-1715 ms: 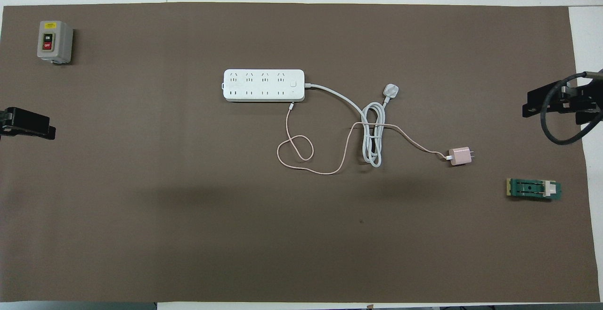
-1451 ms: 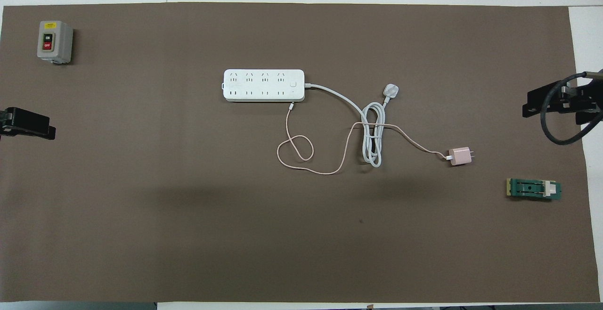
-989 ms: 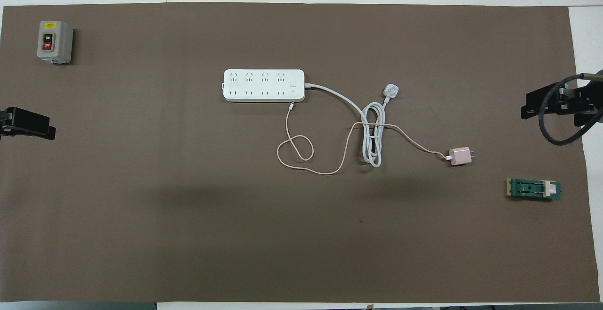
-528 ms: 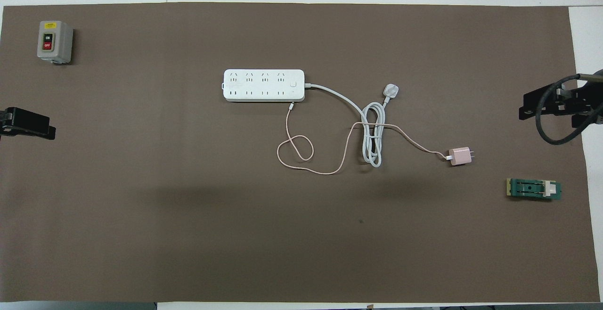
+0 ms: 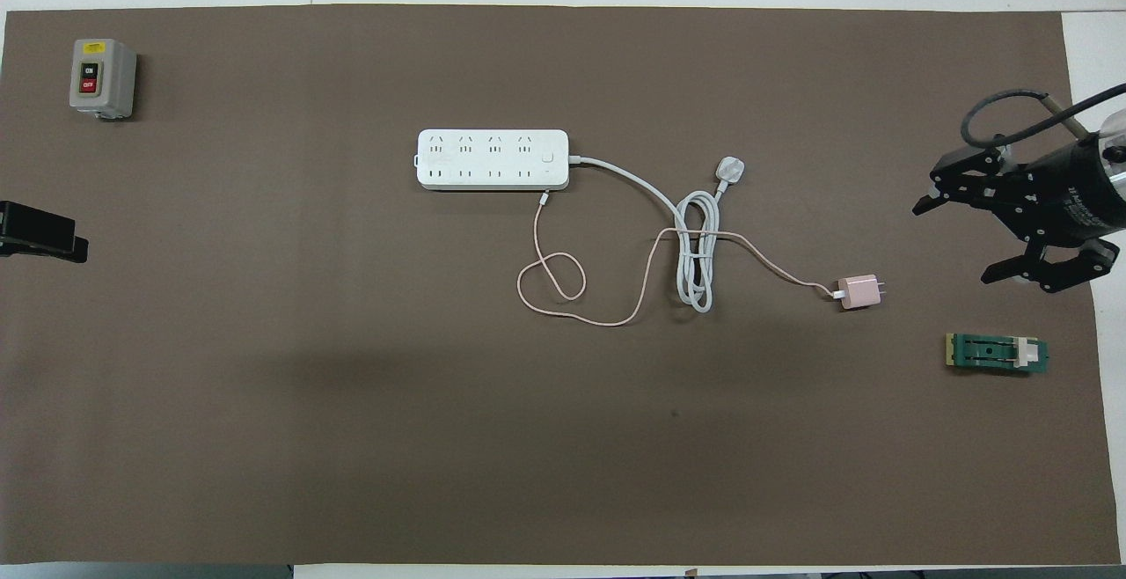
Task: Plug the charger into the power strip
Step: 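Reach the left gripper to the strip while the right gripper nears the charger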
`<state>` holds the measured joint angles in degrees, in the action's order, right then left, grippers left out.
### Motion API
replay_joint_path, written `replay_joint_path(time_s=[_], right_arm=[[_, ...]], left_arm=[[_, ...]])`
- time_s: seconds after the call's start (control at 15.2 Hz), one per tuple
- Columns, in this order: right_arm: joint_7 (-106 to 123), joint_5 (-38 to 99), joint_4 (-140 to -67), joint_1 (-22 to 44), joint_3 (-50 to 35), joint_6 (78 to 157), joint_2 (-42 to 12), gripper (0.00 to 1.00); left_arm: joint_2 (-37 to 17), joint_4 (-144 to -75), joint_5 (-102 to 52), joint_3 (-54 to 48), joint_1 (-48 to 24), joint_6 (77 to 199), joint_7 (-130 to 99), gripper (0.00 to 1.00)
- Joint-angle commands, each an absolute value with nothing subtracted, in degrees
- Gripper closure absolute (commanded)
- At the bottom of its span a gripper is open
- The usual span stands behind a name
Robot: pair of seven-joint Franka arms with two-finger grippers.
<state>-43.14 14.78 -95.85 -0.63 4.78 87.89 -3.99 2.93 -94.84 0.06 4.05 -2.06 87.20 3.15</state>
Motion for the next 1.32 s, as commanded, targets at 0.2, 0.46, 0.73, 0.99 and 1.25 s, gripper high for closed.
replay_joint_path(time_s=[0.2, 0.46, 0.73, 0.99, 1.25], right_arm=[[-47.9, 20.6, -95.8, -4.0, 4.8, 91.3, -8.9, 0.00], [-51.2, 21.0, -97.9, -4.0, 4.9, 96.2, -13.0, 0.00], [-51.3, 19.2, -98.2, -4.5, 4.9, 97.3, -18.5, 0.00], [-50.4, 18.7, -98.3, -5.5, 5.0, 101.1, -22.1, 0.00], [-56.4, 19.7, -100.3, -4.7, 4.9, 100.9, -22.2, 0.00]], left_arm=[[5.4, -96.5, -7.2, 3.3, -3.8, 86.7, 9.2, 0.00], [7.9, -104.6, -23.9, 3.5, -2.8, 92.1, 9.0, 0.00], [7.6, -111.1, -35.0, 3.4, -2.9, 98.2, 12.7, 0.00], [1.9, -112.9, -48.9, 3.4, 0.0, 97.6, 23.7, 0.00], [-1.7, -115.4, -64.9, 3.3, -1.0, 96.2, 25.7, 0.00]])
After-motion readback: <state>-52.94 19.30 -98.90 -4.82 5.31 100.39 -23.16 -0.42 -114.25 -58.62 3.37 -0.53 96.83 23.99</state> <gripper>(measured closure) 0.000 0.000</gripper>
